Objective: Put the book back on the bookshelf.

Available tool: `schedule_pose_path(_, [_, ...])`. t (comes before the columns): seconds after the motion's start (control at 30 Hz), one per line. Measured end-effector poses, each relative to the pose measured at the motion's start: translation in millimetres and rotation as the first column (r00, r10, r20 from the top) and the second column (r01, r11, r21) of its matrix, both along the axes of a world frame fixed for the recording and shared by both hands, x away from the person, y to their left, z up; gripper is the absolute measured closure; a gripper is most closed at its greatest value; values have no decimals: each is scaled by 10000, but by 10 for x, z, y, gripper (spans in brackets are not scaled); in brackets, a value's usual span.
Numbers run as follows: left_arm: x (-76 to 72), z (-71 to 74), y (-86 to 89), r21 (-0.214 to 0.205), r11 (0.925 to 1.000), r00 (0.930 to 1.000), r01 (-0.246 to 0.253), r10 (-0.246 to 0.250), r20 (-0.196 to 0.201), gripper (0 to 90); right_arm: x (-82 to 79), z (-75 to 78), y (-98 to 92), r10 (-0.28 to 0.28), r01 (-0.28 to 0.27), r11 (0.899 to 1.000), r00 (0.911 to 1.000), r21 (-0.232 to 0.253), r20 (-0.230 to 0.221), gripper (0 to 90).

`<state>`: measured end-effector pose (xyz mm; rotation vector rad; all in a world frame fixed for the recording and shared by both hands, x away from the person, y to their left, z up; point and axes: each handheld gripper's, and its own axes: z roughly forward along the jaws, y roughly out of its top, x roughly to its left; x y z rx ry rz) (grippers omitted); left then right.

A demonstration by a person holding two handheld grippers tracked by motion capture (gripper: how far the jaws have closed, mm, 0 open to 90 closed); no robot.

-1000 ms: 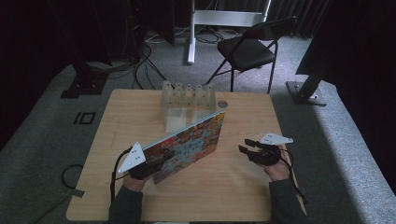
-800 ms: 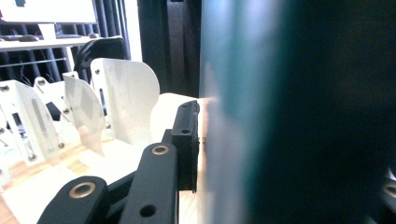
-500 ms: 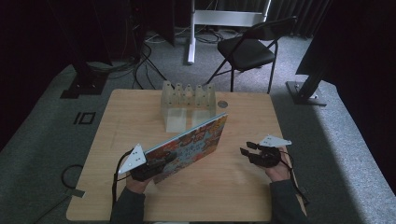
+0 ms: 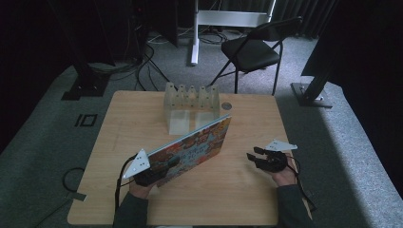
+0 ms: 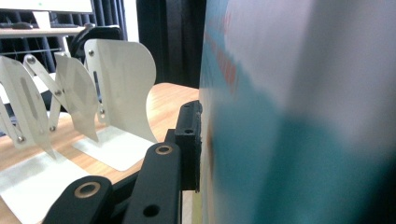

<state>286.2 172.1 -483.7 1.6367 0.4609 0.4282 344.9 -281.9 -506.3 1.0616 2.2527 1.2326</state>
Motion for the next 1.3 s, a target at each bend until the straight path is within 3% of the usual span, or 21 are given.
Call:
schedule_pose_path(0.17, [15,-34,9,-187,9998,9999,53,-55,-107,717,-3,-32,-50,-131,131,9999,9999,-63,-71,528])
schedule_pose_path(0.7, [24,-174,16,-224,9997,9988,58,-68,-484,702,19,-110,-125,-386,384,9992,9989,-76,-273,524])
schedule_pose_path(1.3, [7,-258,4,-228,9990,9984,-391,381,-417,726,44,-198,-181,-640,634,9979,9969,-154,-453,499])
